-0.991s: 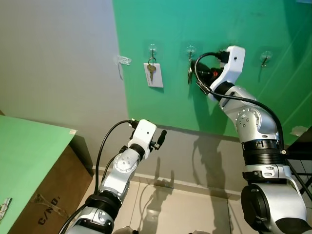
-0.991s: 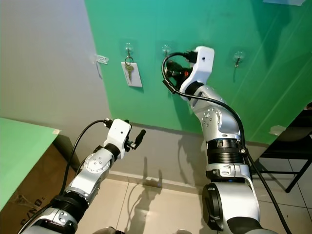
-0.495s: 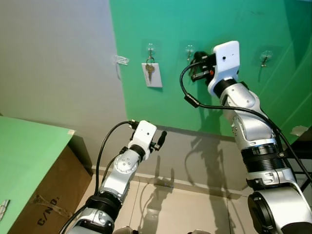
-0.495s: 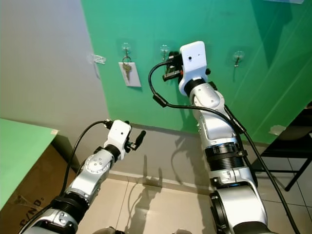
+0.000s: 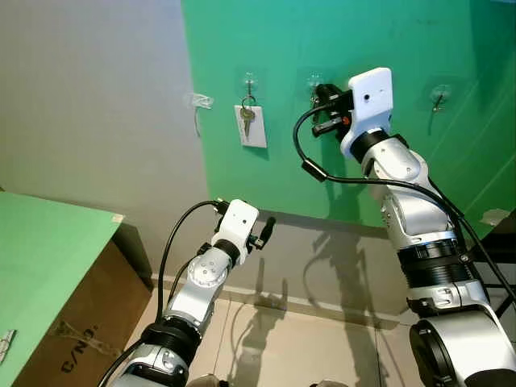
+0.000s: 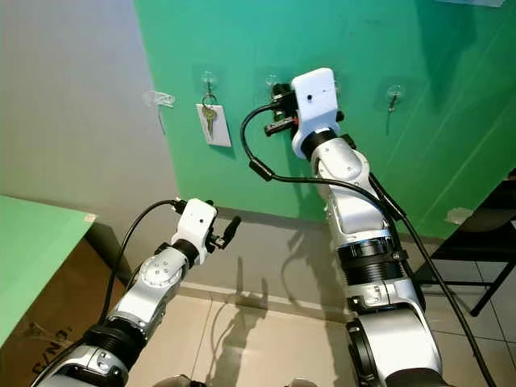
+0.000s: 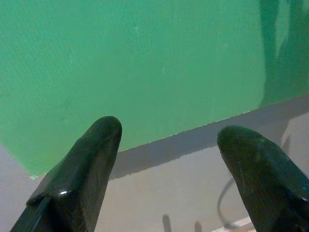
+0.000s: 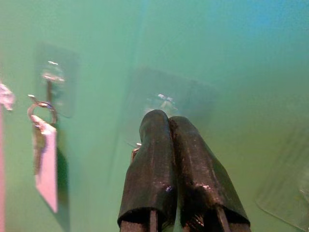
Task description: Hang keys on a hook
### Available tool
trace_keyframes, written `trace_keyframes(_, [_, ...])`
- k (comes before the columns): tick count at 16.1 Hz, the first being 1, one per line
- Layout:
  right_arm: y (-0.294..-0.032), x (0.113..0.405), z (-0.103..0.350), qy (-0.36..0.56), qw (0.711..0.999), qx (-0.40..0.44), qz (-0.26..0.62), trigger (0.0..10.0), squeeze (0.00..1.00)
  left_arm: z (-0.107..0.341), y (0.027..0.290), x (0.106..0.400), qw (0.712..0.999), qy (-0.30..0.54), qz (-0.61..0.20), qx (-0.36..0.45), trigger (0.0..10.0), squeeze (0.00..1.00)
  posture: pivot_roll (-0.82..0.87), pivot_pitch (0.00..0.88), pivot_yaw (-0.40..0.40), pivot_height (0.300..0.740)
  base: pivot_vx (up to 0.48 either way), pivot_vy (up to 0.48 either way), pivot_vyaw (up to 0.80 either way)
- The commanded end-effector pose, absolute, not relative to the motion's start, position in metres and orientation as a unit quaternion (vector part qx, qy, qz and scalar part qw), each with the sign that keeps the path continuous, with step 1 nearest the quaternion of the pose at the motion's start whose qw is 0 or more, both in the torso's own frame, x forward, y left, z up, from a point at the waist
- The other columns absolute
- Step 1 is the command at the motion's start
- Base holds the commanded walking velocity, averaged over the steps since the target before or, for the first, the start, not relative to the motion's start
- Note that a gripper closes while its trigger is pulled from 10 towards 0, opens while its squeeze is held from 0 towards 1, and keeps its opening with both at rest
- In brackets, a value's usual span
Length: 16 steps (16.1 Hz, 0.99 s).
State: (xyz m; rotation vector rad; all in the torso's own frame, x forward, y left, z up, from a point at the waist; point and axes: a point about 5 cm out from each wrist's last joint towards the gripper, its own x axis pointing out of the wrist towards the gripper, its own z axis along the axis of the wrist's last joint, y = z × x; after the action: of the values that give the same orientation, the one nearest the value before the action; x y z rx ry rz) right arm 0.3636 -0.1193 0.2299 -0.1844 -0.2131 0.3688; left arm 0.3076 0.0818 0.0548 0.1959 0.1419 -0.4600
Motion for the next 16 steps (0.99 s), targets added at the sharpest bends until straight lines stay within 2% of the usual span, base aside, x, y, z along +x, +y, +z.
trace_keyframes(1, [-0.115, 0.36, 0.233, -0.11, 0.969, -0.095, 0.198, 10.0, 0.0, 0.059, 0.08, 0.308, 0.965, 0.06, -0.232, 0.103, 10.0, 0.0, -0.15, 0.0, 0.019, 0.74, 0.0, 0.0, 0.0])
trace_keyframes(8, [-0.108, 0.36, 0.222, -0.083, 0.967, -0.1, 0.221, 10.0, 0.0, 0.059, 0.08, 0.308, 0.964, 0.06, -0.236, 0.106, 10.0, 0.0, -0.14, 0.0, 0.018, 0.74, 0.0, 0.0, 0.0])
trace_keyframes(11, [-0.107, 0.36, 0.22, -0.066, 0.972, -0.026, 0.226, 10.0, 0.0, 0.059, 0.08, 0.309, 0.964, 0.06, -0.235, 0.107, 10.0, 0.0, -0.14, 0.0, 0.015, 0.74, 0.0, 0.0, 0.0])
trace_keyframes(12, [-0.11, 0.361, 0.223, -0.058, 0.973, 0.028, 0.22, 10.0, 0.0, 0.059, 0.08, 0.309, 0.964, 0.06, -0.234, 0.107, 10.0, 0.0, -0.14, 0.0, 0.015, 0.74, 0.0, 0.0, 0.0])
trace_keyframes(16, [-0.122, 0.367, 0.232, -0.044, 0.972, 0.117, 0.197, 10.0, 0.0, 0.059, 0.08, 0.308, 0.964, 0.06, -0.235, 0.107, 10.0, 0.0, -0.14, 0.0, 0.019, 0.74, 0.0, 0.0, 0.0])
